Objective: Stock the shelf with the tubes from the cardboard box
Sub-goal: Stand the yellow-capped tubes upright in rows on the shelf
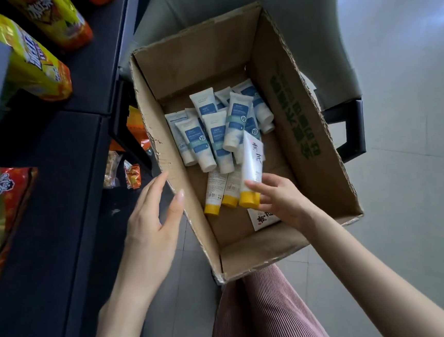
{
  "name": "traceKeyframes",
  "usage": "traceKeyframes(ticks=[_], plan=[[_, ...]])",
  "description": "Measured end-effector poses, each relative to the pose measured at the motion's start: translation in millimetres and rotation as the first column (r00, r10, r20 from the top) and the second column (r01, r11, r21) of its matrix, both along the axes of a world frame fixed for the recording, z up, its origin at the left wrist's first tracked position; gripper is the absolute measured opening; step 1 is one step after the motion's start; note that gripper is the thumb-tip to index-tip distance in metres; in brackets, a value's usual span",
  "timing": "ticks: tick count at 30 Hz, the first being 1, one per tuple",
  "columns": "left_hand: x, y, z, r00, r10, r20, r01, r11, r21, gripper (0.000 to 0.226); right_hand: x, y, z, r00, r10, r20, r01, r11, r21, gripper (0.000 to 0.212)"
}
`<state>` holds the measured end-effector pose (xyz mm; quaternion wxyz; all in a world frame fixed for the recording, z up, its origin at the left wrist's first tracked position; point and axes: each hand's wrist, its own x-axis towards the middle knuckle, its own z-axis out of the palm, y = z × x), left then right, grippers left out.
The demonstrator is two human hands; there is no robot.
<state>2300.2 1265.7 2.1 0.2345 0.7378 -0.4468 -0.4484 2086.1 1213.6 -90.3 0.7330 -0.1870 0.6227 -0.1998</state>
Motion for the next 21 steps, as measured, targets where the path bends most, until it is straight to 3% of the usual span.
traceKeyframes(ticks=[3,5,8,12,21], plan=[[-4.8,-5.4,5.8,0.999,-0.013,-0.04,0.013,1.0,-0.019,0.037,19.9,6.5,36.7,0.995,0.102,0.001,-0.1,0.976,-0.191,0.037],[-7.8,-8.0,6.8,0.995,0.001,-0.097,-0.004,0.999,-0.036,0.04,32.2,8.4,51.1,0.99,0.142,-0.024,-0.143,0.941,-0.308,0.042],[-14.6,-11.8,9.5,0.971,0.038,-0.238,-0.054,0.997,-0.062,0.04,47.5,12.7,62.1,0.987,0.162,0.024,-0.136,0.894,-0.427,0.048],[-20.8,-14.4,15.5,0.91,0.117,-0.398,-0.162,0.983,-0.082,0.021,62.1,21.3,66.7,0.978,0.205,0.035,-0.154,0.827,-0.541,0.05],[-21.3,-6.7,0.8,0.928,0.179,-0.325,-0.199,0.98,-0.027,0.029,67.0,36.2,63.6,0.982,0.187,0.035,-0.131,0.801,-0.584,0.05]])
